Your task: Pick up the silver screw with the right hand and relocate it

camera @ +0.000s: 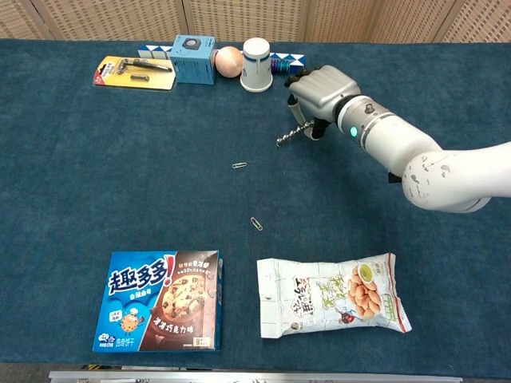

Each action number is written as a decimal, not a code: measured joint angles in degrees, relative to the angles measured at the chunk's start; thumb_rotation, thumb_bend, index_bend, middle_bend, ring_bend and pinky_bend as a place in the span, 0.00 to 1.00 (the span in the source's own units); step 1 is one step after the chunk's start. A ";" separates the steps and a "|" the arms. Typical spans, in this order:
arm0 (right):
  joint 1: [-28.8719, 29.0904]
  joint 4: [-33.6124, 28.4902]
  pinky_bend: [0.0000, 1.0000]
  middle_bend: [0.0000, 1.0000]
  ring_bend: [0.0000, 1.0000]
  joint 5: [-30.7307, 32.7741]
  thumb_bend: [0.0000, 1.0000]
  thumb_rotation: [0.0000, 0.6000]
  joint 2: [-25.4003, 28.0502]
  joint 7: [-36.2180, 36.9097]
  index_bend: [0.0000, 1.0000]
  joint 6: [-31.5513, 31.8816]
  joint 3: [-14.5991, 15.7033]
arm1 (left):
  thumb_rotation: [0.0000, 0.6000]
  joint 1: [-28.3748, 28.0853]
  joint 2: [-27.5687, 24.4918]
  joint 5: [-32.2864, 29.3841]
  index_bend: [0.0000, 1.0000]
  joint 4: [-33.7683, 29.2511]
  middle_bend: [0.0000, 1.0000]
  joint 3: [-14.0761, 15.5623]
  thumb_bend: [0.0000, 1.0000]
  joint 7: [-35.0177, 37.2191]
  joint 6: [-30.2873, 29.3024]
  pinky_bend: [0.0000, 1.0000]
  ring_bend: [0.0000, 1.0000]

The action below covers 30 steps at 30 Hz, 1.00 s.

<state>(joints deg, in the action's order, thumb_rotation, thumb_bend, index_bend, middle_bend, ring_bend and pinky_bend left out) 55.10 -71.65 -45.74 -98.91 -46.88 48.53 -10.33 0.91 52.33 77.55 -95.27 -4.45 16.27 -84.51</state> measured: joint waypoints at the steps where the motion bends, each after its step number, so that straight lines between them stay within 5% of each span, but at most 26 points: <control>1: -0.11 -0.66 0.15 0.13 0.00 -0.21 0.31 1.00 0.31 0.04 0.64 0.48 0.08 | 1.00 0.00 0.00 0.06 0.52 0.01 0.43 0.01 0.00 -0.04 0.00 0.60 0.46; 16: -8.41 -17.20 0.15 0.13 0.00 -5.43 0.31 1.00 11.83 0.11 0.64 13.59 5.97 | 1.00 -0.43 0.65 1.00 0.52 -1.17 0.43 0.28 0.00 -3.53 -0.05 0.60 0.46; 30: -13.15 -11.26 0.15 0.13 0.00 -4.29 0.29 1.00 11.03 1.91 0.62 12.66 9.65 | 1.00 -1.25 0.85 1.88 0.52 -1.45 0.43 0.56 0.00 -3.99 0.89 0.60 0.46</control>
<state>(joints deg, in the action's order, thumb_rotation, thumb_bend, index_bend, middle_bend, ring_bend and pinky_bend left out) 41.94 -82.91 -50.02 -87.88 -44.97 61.19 -0.68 -0.33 53.18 79.43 -96.72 -3.89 12.28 -83.62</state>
